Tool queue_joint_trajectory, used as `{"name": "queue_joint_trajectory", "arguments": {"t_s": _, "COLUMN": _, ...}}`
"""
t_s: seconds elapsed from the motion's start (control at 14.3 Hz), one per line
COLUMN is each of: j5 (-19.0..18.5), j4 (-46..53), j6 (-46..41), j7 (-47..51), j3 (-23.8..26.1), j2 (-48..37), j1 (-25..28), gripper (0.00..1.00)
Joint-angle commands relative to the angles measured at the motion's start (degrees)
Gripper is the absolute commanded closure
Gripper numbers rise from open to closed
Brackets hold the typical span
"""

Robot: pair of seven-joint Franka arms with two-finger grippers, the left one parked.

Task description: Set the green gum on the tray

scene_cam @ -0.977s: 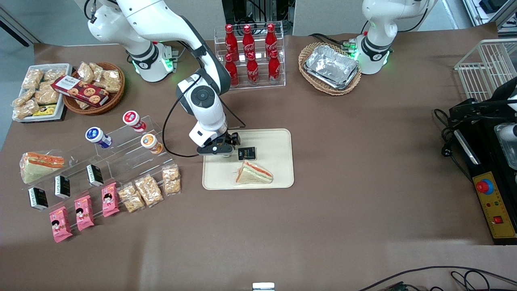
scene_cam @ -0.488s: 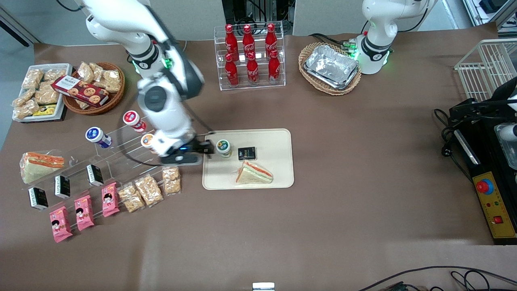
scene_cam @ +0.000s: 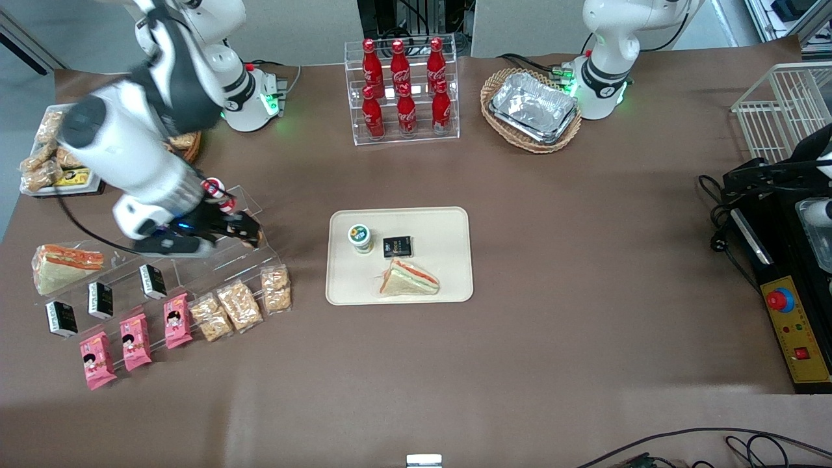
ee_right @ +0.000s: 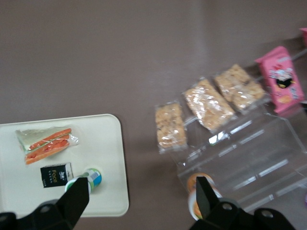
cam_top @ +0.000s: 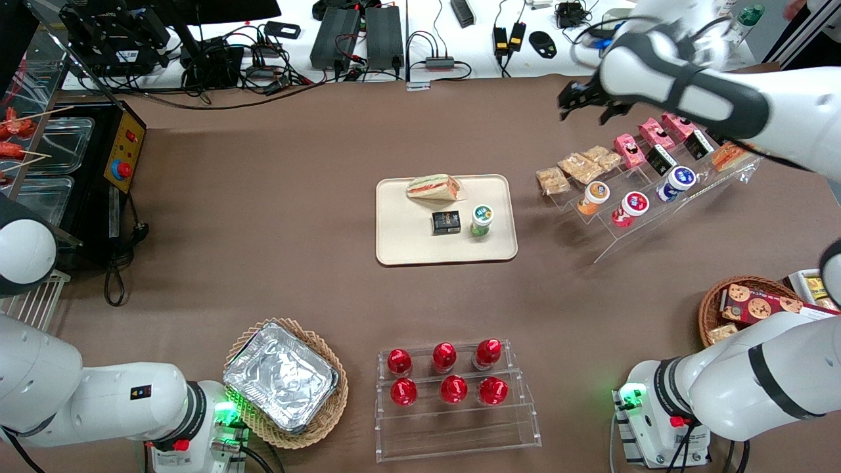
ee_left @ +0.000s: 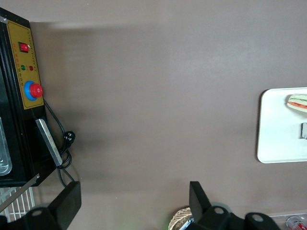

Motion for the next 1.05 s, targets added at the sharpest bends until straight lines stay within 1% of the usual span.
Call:
{"name": "queue_joint_trajectory", "arguments": {"t_s": 0.0, "j5": -0.92, "j4": 7.27, "j6": -12.14, "j7": -2.23, "j3": 0.57, "j2": -1.17, "j1": -5.12, "gripper": 0.00}}
{"name": "queue_joint_trajectory", "arguments": {"t_s": 0.14, "j5": -3.29, "j4": 12.28, "j6": -16.81, "j7": -3.36, "j3": 0.31, "j2": -0.64, "j1": -7.75, "gripper": 0.00}}
{"name": "queue_joint_trajectory", "arguments": {"t_s": 0.35, "j5": -3.30, "j4": 17.13, "j6": -20.78, "j7": -9.86, "j3": 0.31, "j2": 0.59, "j1": -10.48, "gripper": 0.00}}
{"name": "queue_joint_trajectory", "arguments": {"t_s": 0.49, "j5": -3.39, "j4": 19.06, "j6": -22.09, "j7": -9.97, "j3": 0.31, "j2": 0.50, "j1": -11.20, "gripper": 0.00}}
{"name": "queue_joint_trajectory", "arguments": {"t_s": 0.77, "j5": -3.83, "j4": 24.78, "j6": -28.94, "j7": -9.96, "j3": 0.22, "j2": 0.59, "j1": -12.51, "gripper": 0.00}}
{"name": "queue_joint_trajectory", "arguments": {"t_s": 0.98, "j5": -6.46, "j4": 25.14, "j6": -29.75, "j7": -10.05, "j3": -0.22, "j2": 0.33, "j1": -12.87, "gripper": 0.00}}
